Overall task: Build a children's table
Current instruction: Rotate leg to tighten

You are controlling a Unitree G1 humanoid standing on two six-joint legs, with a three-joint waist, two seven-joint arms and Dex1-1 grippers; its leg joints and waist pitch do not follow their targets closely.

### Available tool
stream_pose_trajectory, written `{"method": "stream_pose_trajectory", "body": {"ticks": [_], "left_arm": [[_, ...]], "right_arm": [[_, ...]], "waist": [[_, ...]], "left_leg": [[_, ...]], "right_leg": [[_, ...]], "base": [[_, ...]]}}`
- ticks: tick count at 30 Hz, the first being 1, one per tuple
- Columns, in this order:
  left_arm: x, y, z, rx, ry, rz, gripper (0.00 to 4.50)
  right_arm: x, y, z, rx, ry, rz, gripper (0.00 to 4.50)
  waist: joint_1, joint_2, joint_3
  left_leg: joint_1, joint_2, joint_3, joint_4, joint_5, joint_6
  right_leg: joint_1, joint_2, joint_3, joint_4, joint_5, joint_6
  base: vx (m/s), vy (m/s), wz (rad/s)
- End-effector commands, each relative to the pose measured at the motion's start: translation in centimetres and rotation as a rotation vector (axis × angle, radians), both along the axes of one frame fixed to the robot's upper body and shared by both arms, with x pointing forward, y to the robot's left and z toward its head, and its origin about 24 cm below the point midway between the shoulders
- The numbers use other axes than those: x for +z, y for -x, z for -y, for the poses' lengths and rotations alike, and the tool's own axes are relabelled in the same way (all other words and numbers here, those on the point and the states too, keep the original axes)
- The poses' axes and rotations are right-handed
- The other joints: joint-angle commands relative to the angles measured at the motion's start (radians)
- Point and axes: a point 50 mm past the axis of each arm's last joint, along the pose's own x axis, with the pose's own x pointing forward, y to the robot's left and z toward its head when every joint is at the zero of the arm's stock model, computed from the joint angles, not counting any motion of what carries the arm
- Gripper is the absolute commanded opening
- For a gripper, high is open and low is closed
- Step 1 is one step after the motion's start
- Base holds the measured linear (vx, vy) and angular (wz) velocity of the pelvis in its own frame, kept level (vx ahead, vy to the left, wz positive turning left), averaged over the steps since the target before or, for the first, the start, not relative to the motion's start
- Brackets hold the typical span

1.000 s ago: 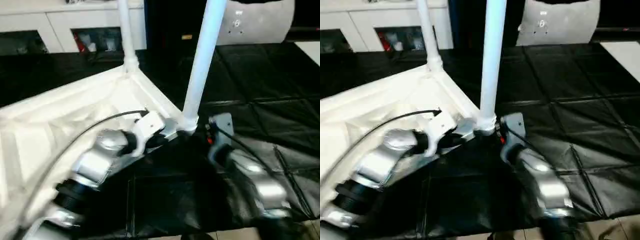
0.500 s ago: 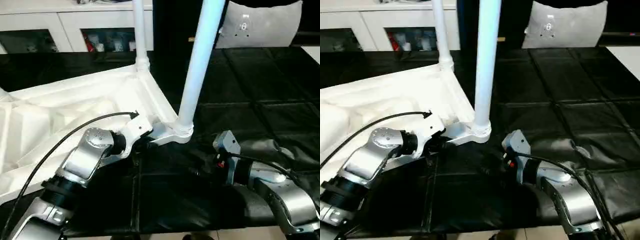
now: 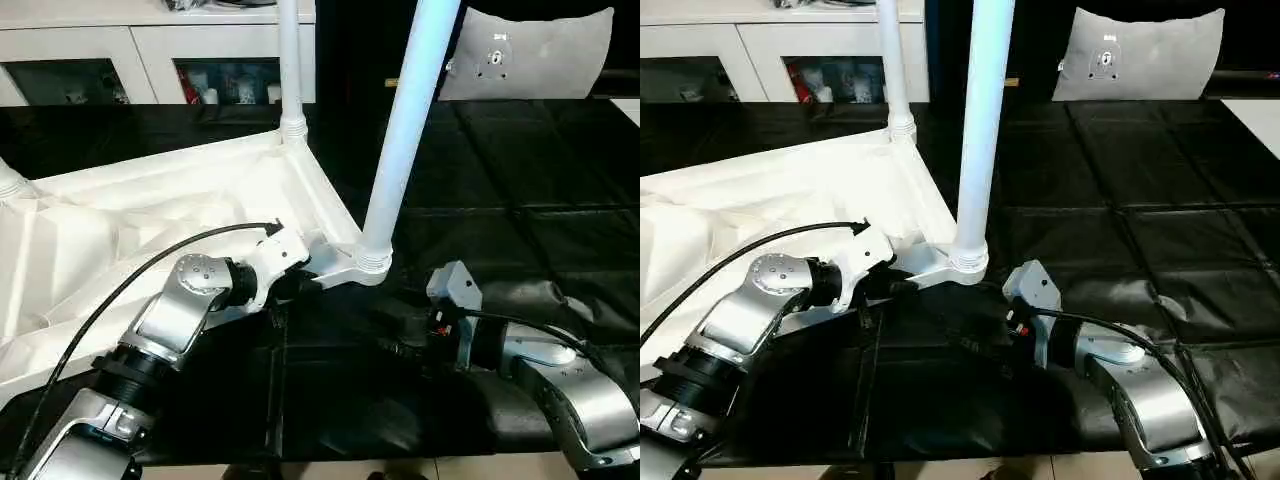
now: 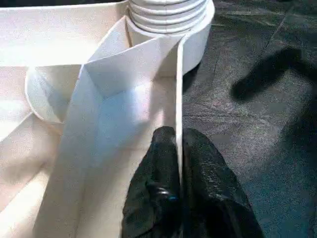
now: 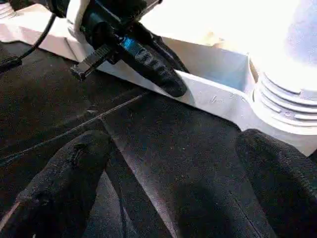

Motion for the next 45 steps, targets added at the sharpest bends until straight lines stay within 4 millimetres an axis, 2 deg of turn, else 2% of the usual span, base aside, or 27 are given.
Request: {"method": "stream_pose_trajectory", "body": {"ticks": [1, 4, 7, 12, 17, 20, 27, 28, 30, 32, 36, 39, 41, 42, 45], "left_arm": [[-1.5, 0.7, -0.3, -0.026, -0.043, -0.066, 0.05], [-1.9, 1.1, -0.5, -0.094, -0.071, -0.088, 0.05], [-1.9, 1.5, -0.5, -0.17, -0.088, -0.096, 0.05], [-1.3, 2.2, -0.5, -0.364, -0.079, -0.107, 0.05], [-0.4, 2.3, -0.7, -0.5, -0.099, -0.136, 0.05], [-0.3, 2.4, -0.7, -0.541, -0.117, -0.14, 0.05], [-0.2, 2.2, -0.5, -0.584, -0.132, -0.125, 0.05], [-0.2, 2.2, -0.5, -0.586, -0.134, -0.124, 0.02], [-0.2, 2.1, -0.5, -0.589, -0.135, -0.124, 0.02], [-0.2, 2.1, -0.5, -0.591, -0.135, -0.124, 0.0], [-0.3, 2.1, -0.5, -0.591, -0.138, -0.122, 0.0], [-0.4, 2.1, -0.5, -0.589, -0.14, -0.121, 0.0], [-0.4, 2.1, -0.6, -0.589, -0.14, -0.122, 0.0], [-0.5, 2.1, -0.6, -0.589, -0.142, -0.124, 0.0], [-0.5, 2.1, -0.7, -0.588, -0.144, -0.126, 0.0]], "right_arm": [[0.8, -0.1, -0.1, 0.004, -0.02, 0.038, 4.5], [1.3, -0.7, 0.3, -0.015, -0.025, 0.063, 4.5], [1.7, -1.3, 0.8, -0.02, -0.02, 0.08, 4.5], [2.1, -2.2, 1.9, 0.038, 0.028, 0.101, 4.5], [2.0, -2.8, 2.5, 0.182, 0.118, 0.11, 4.5], [1.8, -3.0, 2.5, 0.226, 0.149, 0.111, 4.5], [1.1, -3.4, 1.7, 0.348, 0.153, 0.09, 4.5], [1.0, -3.4, 1.6, 0.355, 0.152, 0.088, 4.32], [0.9, -3.7, 1.4, 0.358, 0.148, 0.085, 4.32], [0.9, -3.9, 1.3, 0.36, 0.14, 0.084, 4.12], [0.8, -3.9, 1.0, 0.385, 0.122, 0.066, 3.78], [0.6, -3.9, 0.9, 0.405, 0.113, 0.051, 3.52], [0.6, -3.8, 0.9, 0.414, 0.107, 0.043, 3.41], [0.5, -3.8, 0.8, 0.418, 0.107, 0.04, 3.21], [0.5, -3.7, 0.8, 0.427, 0.106, 0.035, 2.98]], "waist": [[0.003, -0.009, -0.061], [0.002, -0.011, -0.064], [0.0, -0.01, -0.064], [0.007, -0.009, -0.06], [0.015, -0.008, -0.059], [0.023, -0.009, -0.057], [0.021, -0.01, -0.056], [0.024, -0.008, -0.056], [0.024, -0.012, -0.057], [0.025, -0.01, -0.057], [0.028, -0.009, -0.056], [0.024, -0.009, -0.056], [0.024, -0.009, -0.057], [0.023, -0.009, -0.055], [0.024, -0.008, -0.054]], "left_leg": [[0.017, 0.062, -0.026, -0.056, -0.11, 0.07], [0.015, 0.061, -0.026, -0.054, -0.088, 0.081], [0.015, 0.061, -0.025, -0.053, -0.081, 0.085], [0.021, 0.063, -0.023, -0.055, -0.12, 0.071], [0.022, 0.066, -0.022, -0.054, -0.123, 0.073], [0.022, 0.068, -0.02, -0.054, -0.139, 0.074], [0.021, 0.068, -0.02, -0.054, -0.144, 0.082], [0.022, 0.069, -0.02, -0.053, -0.139, 0.083], [0.022, 0.069, -0.02, -0.053, -0.128, 0.09], [0.021, 0.069, -0.019, -0.053, -0.127, 0.094], [0.023, 0.073, -0.018, -0.054, -0.145, 0.099], [0.017, 0.074, -0.02, -0.056, -0.145, 0.102], [0.017, 0.074, -0.02, -0.055, -0.142, 0.105], [0.014, 0.074, -0.021, -0.056, -0.139, 0.107], [0.015, 0.075, -0.021, -0.058, -0.152, 0.101]], "right_leg": [[0.042, -0.098, 0.043, -0.07, 0.045, -0.237], [0.044, -0.096, 0.042, -0.065, 0.094, -0.241], [0.043, -0.097, 0.041, -0.063, 0.103, -0.243], [0.04, -0.097, 0.041, -0.068, 0.038, -0.249], [0.037, -0.098, 0.041, -0.065, 0.036, -0.259], [0.035, -0.101, 0.042, -0.067, 0.011, -0.262], [0.035, -0.102, 0.039, -0.068, -0.01, -0.272], [0.033, -0.103, 0.039, -0.067, -0.003, -0.274], [0.033, -0.102, 0.037, -0.065, 0.019, -0.281], [0.031, -0.101, 0.035, -0.063, 0.029, -0.285], [0.03, -0.106, 0.03, -0.065, 0.017, -0.29], [0.032, -0.109, 0.026, -0.064, 0.014, -0.289], [0.032, -0.11, 0.024, -0.064, 0.017, -0.29], [0.033, -0.111, 0.023, -0.064, 0.015, -0.289], [0.032, -0.112, 0.023, -0.067, -0.011, -0.283]], "base": [[0.0, 0.0, 0.0], [0.0, 0.0, 0.0], [0.0, 0.0, 0.0], [0.0, 0.0, 0.0], [0.0, 0.0, 0.0], [0.0, 0.0, 0.0], [0.0, 0.0, 0.0], [0.0, 0.0, 0.0], [0.0, 0.0, 0.0], [0.0, 0.0, 0.0], [0.0, 0.0, 0.0], [0.0, 0.0, 0.0], [0.0, 0.0, 0.0], [0.0, 0.0, 0.0], [0.0, 0.0, 0.0]]}}
